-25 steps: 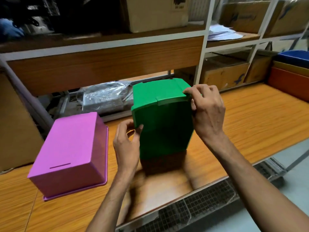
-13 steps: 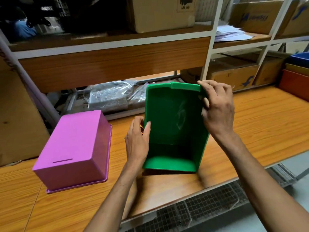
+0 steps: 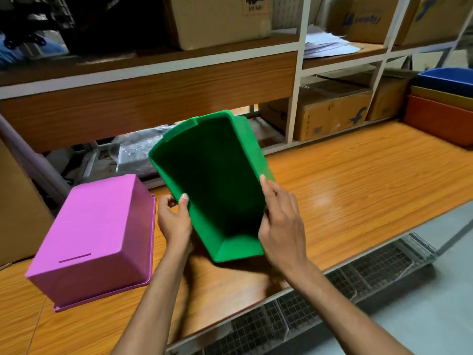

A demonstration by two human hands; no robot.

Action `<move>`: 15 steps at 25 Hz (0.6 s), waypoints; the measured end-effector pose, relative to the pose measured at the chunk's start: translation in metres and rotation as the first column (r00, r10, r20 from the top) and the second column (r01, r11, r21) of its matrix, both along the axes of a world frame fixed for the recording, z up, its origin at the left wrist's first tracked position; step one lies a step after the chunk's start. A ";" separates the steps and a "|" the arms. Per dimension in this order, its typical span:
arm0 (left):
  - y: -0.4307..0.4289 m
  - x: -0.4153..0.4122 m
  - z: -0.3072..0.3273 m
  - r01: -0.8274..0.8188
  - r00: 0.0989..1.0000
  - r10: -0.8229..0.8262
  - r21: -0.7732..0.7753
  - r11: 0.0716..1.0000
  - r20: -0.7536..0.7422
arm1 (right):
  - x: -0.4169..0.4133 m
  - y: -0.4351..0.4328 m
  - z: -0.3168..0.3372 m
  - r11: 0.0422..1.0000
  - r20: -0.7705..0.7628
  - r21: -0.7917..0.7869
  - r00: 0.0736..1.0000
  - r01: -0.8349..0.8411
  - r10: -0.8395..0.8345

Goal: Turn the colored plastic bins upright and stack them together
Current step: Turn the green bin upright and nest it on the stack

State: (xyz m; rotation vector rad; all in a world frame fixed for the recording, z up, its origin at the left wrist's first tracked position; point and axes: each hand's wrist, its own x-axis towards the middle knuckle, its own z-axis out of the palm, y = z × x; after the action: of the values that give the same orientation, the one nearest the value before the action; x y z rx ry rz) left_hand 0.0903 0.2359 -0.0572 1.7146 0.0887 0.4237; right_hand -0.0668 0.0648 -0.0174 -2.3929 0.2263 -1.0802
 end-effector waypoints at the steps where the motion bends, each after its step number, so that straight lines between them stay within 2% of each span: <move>1: 0.003 0.004 -0.010 0.013 0.999 -0.016 -0.068 0.998 -0.040 | 0.000 0.002 0.004 0.998 -0.012 -0.052 1.000 -0.019 0.018; 3: 0.009 0.014 -0.037 0.033 0.989 -0.055 -0.153 0.988 -0.137 | -0.001 0.008 0.010 0.990 -0.035 -0.128 0.998 -0.052 0.048; 5: 0.009 0.010 -0.041 0.073 0.983 -0.105 -0.206 0.976 -0.151 | 0.000 0.009 0.017 0.992 -0.025 -0.100 0.997 -0.080 0.078; 7: 0.009 -0.008 -0.014 0.140 0.978 -0.174 -0.257 0.956 -0.113 | 0.006 0.000 0.022 0.993 0.004 0.041 0.994 -0.113 0.113; 9: 0.015 -0.015 0.005 0.234 0.958 -0.270 -0.280 0.931 -0.095 | 0.013 -0.018 0.032 0.946 -0.014 0.289 0.988 -0.145 0.156; 10: 0.019 -0.017 0.016 0.271 0.940 -0.318 -0.291 0.917 -0.126 | 0.018 -0.030 0.038 0.878 -0.039 0.454 0.981 -0.153 0.191; 12: 0.026 -0.020 0.036 0.318 0.884 -0.402 -0.323 0.891 -0.239 | 0.026 -0.052 0.046 0.615 -0.062 0.775 0.951 -0.144 0.302; 14: 0.031 -0.024 0.051 0.347 0.823 -0.461 -0.349 0.870 -0.331 | 0.030 -0.066 0.047 0.350 -0.069 0.933 0.916 -0.081 0.396; 15: 0.033 -0.026 0.056 0.356 0.801 -0.480 -0.359 0.863 -0.359 | 0.029 -0.069 0.047 0.280 -0.086 0.959 0.899 -0.041 0.429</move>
State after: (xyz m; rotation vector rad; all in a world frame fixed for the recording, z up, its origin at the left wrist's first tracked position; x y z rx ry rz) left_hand 0.0646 0.2688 -0.0012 1.4665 0.0814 -0.3092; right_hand -0.0374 -0.0041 0.0299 -1.3555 0.4480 -0.1697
